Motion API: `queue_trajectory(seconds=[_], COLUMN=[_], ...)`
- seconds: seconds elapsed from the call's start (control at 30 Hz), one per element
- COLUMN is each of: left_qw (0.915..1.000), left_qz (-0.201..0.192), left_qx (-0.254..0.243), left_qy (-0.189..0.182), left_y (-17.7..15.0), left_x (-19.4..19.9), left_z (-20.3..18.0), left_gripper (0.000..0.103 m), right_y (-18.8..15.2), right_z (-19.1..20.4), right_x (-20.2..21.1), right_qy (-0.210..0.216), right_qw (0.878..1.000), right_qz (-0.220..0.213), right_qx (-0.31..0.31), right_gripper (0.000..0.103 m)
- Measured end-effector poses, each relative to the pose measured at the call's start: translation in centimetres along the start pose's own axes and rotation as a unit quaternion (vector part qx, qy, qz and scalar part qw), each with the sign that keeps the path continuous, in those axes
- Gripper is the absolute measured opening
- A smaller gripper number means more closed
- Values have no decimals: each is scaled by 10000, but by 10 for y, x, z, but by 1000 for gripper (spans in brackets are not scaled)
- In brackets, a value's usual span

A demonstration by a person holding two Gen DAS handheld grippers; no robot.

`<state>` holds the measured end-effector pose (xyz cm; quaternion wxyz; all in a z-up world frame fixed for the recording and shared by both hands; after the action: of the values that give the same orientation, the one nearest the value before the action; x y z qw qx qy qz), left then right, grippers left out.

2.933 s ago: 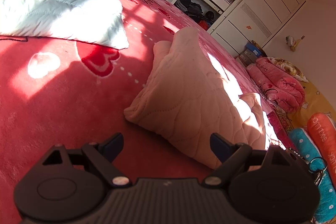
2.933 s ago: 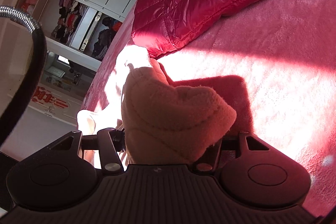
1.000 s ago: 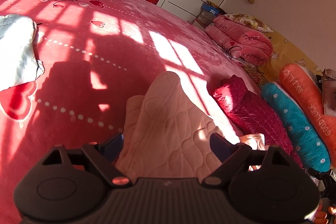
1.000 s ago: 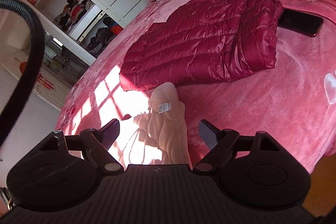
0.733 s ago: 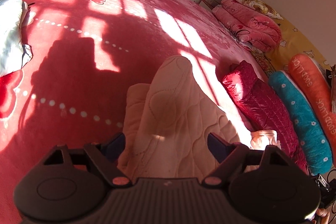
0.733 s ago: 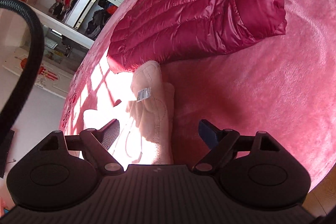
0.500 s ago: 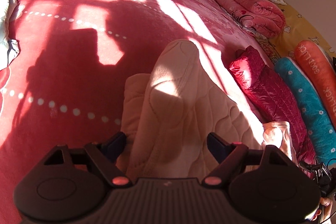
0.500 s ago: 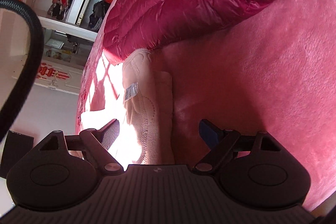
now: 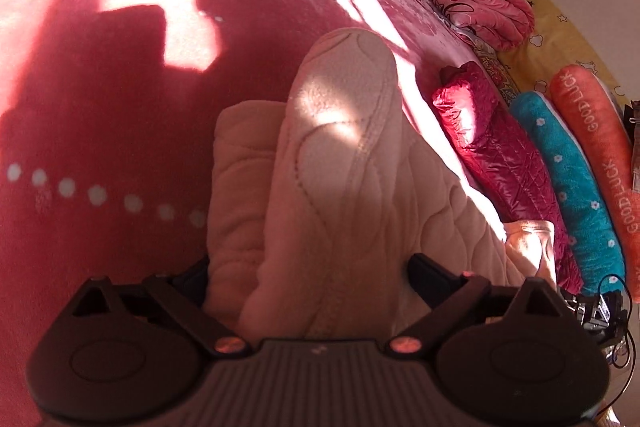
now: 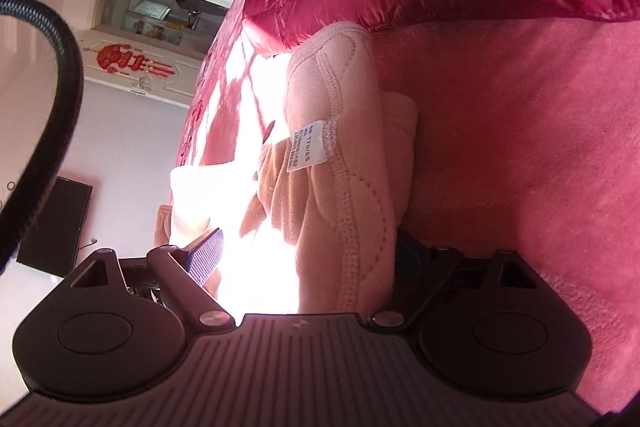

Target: Fold large clothes

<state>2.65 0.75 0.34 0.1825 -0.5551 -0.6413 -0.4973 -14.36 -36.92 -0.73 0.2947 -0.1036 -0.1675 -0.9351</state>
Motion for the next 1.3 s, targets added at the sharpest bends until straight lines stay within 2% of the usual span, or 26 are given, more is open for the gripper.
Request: queue_trajectory(seconds=[0.17, 0.3, 0.53, 0.67, 0.8, 0.97, 1.3], left_qw=[9999, 9996, 9980, 9958, 9924, 9893, 9867], left_qz=[-60, -165, -360, -541, -801, -1037, -1456], left_qx=[-89, -168, -297, -433, -525, -477, -458], left_qy=[39, 161, 424, 603, 777, 904, 555], left_y=[-1, -4, -7, -11, -17, -20, -13], left_x=[0, 3, 13, 22, 35, 45, 75], left_z=[-5, -8, -20, -28, -38, -49, -78], left_gripper=[97, 91, 71, 56, 47, 42, 39], right_y=[-3, -4, -9, -17, -29, -45, -60], right_z=[8, 16, 32, 47, 72, 95, 112], right_x=[-3, -9, -9, -11, -15, -16, 16], right_qy=[-56, -279, -589, -783, -1144, -1466, -1492], right_qw=[9998, 9987, 9959, 9923, 9827, 9684, 9514], right_qz=[71, 126, -27, -216, -404, -649, -1332], right_qx=[162, 406, 685, 935, 1402, 1913, 2343], right_gripper=[103, 103, 77, 64, 58, 51, 43])
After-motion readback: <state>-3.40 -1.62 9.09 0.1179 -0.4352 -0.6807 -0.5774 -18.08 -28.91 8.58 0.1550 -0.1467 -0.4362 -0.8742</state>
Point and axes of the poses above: each gripper's, at about its wrist camera, not at the fingertips, and x roughly against the way its jaws point, z to its left, y to its top, the point moved 1 cm from there along -x, roughly the way its jaws point, and after that the axes turned 9 degrees about y, right-handed, at the moved point
